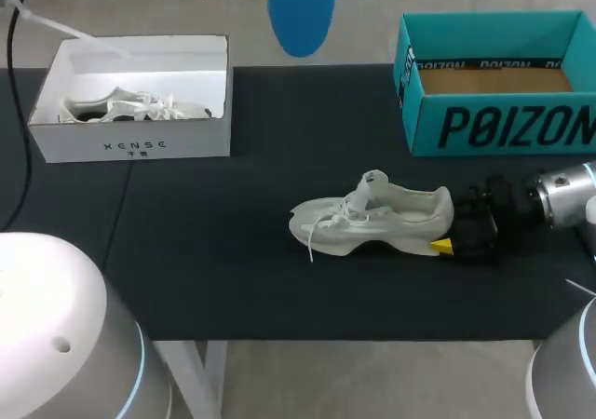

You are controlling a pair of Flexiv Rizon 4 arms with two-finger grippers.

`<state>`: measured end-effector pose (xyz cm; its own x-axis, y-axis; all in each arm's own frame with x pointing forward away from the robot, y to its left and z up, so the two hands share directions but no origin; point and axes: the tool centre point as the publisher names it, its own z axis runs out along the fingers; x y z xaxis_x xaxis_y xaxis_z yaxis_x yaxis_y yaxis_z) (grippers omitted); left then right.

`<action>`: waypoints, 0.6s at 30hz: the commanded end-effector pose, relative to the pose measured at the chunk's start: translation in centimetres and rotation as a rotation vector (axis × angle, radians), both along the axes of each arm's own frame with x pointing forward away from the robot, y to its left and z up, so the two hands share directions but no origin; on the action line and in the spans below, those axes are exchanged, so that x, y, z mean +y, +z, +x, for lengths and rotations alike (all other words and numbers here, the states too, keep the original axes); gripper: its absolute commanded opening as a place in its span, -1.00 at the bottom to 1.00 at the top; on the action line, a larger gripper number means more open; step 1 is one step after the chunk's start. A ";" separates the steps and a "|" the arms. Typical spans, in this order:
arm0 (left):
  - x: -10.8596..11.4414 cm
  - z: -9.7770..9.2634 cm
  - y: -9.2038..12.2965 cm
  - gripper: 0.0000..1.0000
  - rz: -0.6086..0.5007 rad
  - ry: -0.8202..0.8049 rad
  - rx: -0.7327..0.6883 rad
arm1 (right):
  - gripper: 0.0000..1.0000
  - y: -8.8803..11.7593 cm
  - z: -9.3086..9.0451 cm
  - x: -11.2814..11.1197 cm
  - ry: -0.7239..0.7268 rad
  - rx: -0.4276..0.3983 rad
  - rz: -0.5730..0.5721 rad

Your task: Take the shoe out of the shoebox, open the shoe tongue, remove and reinsert the insole, then place the shoe into the shoebox

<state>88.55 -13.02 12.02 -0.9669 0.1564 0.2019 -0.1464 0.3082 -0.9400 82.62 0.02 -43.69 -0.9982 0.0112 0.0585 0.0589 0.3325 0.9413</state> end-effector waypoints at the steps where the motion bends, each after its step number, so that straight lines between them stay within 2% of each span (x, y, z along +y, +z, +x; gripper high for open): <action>1: 0.3 0.8 1.1 -1.00 0.013 -0.024 0.010 | -1.00 -0.6 0.1 0.2 -0.002 -0.001 -0.001; 9: 0.1 1.7 2.6 -1.00 -0.060 -0.111 0.074 | -1.00 -0.6 0.1 0.2 -0.002 -0.001 -0.001; 18: -0.9 1.2 3.1 -1.00 -0.029 -0.143 0.071 | -1.00 -0.6 0.1 0.2 -0.002 -0.001 -0.001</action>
<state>89.27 -13.78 14.64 -0.9226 0.2857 0.2593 -0.1745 0.2904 -0.9409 82.62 0.02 -43.69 -0.9982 0.0111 0.0585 0.0589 0.3324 0.9413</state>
